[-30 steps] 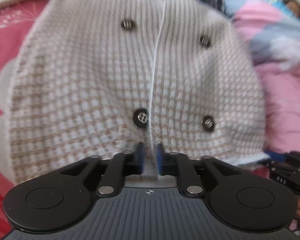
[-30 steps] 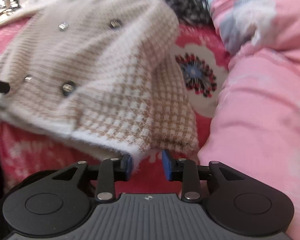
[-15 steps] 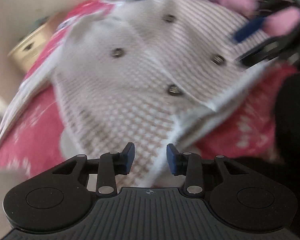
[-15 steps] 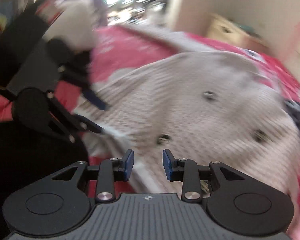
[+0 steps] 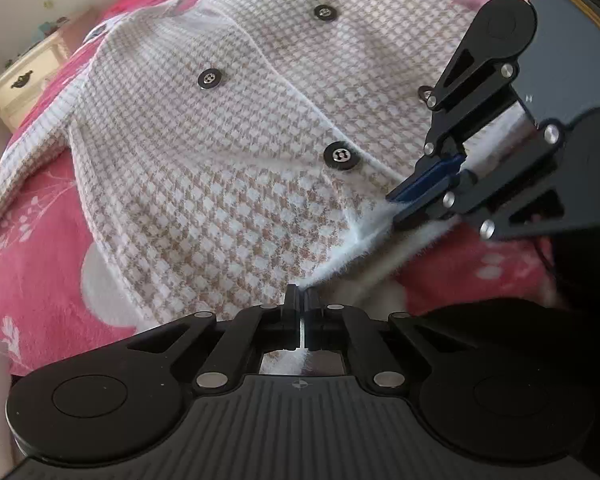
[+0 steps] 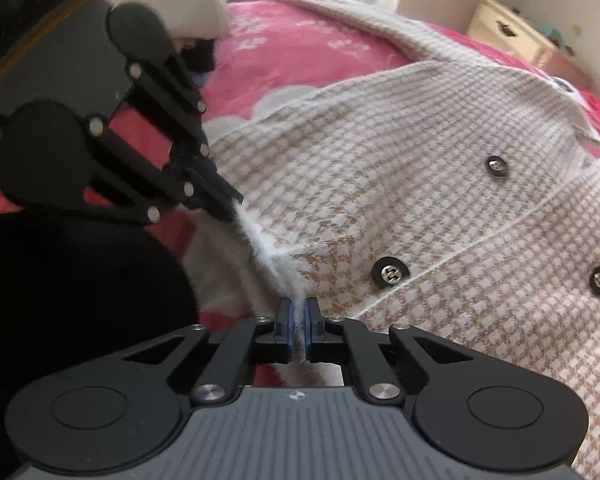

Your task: Fold clothes

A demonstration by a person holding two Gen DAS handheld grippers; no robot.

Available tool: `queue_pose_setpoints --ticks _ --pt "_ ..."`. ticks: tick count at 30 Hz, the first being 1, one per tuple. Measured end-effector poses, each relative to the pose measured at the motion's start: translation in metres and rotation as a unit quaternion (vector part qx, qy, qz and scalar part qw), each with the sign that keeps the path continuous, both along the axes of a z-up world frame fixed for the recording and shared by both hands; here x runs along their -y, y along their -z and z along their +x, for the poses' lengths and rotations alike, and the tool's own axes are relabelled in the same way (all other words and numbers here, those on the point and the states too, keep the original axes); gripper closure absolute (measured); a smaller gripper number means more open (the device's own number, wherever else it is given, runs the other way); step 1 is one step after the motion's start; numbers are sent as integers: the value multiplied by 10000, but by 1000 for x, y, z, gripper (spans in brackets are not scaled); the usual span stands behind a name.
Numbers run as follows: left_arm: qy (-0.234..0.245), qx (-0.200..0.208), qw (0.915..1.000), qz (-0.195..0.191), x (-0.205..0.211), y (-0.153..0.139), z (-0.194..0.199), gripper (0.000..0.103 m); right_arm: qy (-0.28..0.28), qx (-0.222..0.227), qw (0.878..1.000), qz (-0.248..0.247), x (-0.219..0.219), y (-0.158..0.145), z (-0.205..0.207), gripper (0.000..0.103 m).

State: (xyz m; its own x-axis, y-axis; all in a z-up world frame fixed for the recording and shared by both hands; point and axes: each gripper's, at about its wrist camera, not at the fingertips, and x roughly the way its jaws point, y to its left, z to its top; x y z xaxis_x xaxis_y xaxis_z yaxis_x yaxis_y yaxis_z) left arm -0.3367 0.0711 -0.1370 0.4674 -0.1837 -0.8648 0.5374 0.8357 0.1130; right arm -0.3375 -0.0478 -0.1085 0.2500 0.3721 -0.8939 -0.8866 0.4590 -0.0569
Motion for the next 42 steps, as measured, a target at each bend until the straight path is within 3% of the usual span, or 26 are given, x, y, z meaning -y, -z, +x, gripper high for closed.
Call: queue_pose_setpoints --ticks 3,6,10,11,14,16,20,21,23,24,26,30,36,39,42 --pt "266 -142 9995 62 -1 1 -3 103 -161 -144 9995 -221 -7 17 3 97" --pt "308 -281 9991 96 0 8 0 103 112 -346 9991 -218 -6 20 13 95" --pt "-256 -486 9973 -483 -13 -2 8 98 819 -804 9924 448 25 -16 26 86" --pt "-397 -507 9959 -640 -18 -8 9 93 1039 -878 9880 730 39 -30 30 79" --pt "-964 -492 9877 -1132 -37 -27 8 81 1739 -765 9728 1328 78 -65 56 73" --pt "-1507 -437 9751 -1567 -48 -36 14 79 2219 -620 9590 1651 102 -86 80 73" --pt "-2466 -319 9319 -2641 -50 -36 47 79 3125 91 9362 1605 123 -114 152 71" --pt "-2556 -249 9246 -2815 -43 -35 60 79 3313 157 9292 1631 126 -119 173 69" --pt "-2686 -83 9128 -3075 -23 -32 87 79 3617 7 9166 1705 127 -121 222 63" --pt "-2720 -60 9096 -3140 -11 -30 101 79 3778 -108 9116 1616 124 -117 247 57" --pt "-2727 -102 9033 -3310 10 -25 127 79 4088 -512 9024 1264 113 -104 296 55" --pt "-2870 -115 8976 -3345 42 -9 172 79 4351 -549 8945 867 83 -84 356 54" --pt "-3062 -218 8923 -3311 58 17 183 80 4492 -143 8930 231 42 -44 417 54" --pt "-3020 -286 8956 -3255 60 26 177 80 4621 -252 8864 76 44 -17 435 54" --pt "-2919 -181 9006 -3216 63 28 170 80 4831 -486 8738 263 60 1 439 55"
